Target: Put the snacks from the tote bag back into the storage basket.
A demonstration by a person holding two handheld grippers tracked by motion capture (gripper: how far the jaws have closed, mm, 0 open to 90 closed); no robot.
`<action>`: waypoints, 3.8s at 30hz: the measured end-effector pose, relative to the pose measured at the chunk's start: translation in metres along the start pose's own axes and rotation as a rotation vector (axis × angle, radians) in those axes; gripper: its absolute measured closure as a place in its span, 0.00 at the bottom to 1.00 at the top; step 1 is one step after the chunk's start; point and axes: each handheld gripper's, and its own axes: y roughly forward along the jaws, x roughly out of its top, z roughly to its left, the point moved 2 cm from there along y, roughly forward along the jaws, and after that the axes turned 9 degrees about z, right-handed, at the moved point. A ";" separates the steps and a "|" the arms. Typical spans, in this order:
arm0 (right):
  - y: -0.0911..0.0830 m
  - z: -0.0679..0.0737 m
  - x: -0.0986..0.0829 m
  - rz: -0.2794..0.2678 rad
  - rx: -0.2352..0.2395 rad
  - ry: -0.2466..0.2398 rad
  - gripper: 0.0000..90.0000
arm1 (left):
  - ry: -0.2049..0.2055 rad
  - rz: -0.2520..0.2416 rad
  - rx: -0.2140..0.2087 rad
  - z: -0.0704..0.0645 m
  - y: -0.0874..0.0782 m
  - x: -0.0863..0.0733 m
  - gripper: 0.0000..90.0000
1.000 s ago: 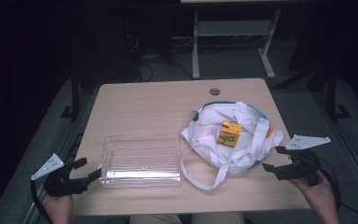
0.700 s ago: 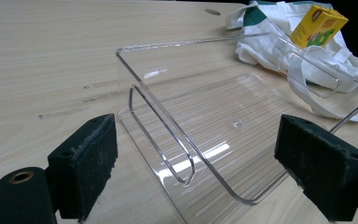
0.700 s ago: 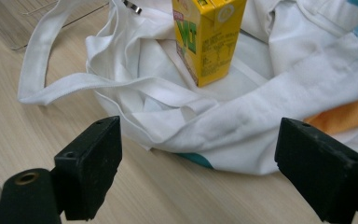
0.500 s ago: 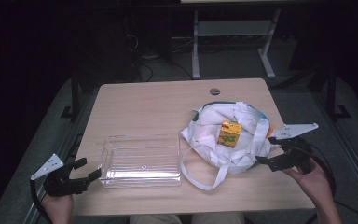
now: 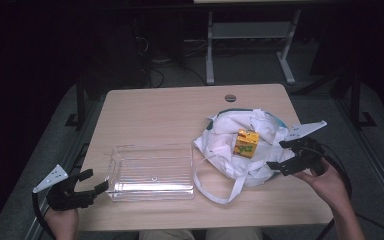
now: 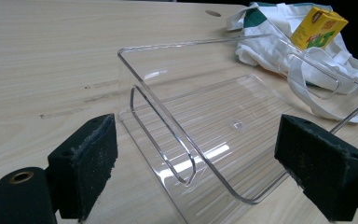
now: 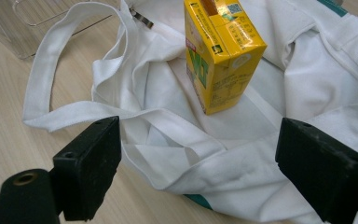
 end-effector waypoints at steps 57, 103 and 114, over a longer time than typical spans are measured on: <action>0.030 -0.013 0.073 0.152 -0.007 -0.134 0.16 | 0.003 -0.013 -0.001 0.000 -0.002 0.001 0.14; 0.071 -0.026 0.092 0.261 -0.001 -0.169 0.31 | -0.001 -0.008 0.001 0.001 -0.002 0.001 0.14; 0.077 -0.025 0.094 0.270 -0.001 -0.187 0.38 | 0.000 -0.008 0.001 0.001 -0.001 0.001 0.14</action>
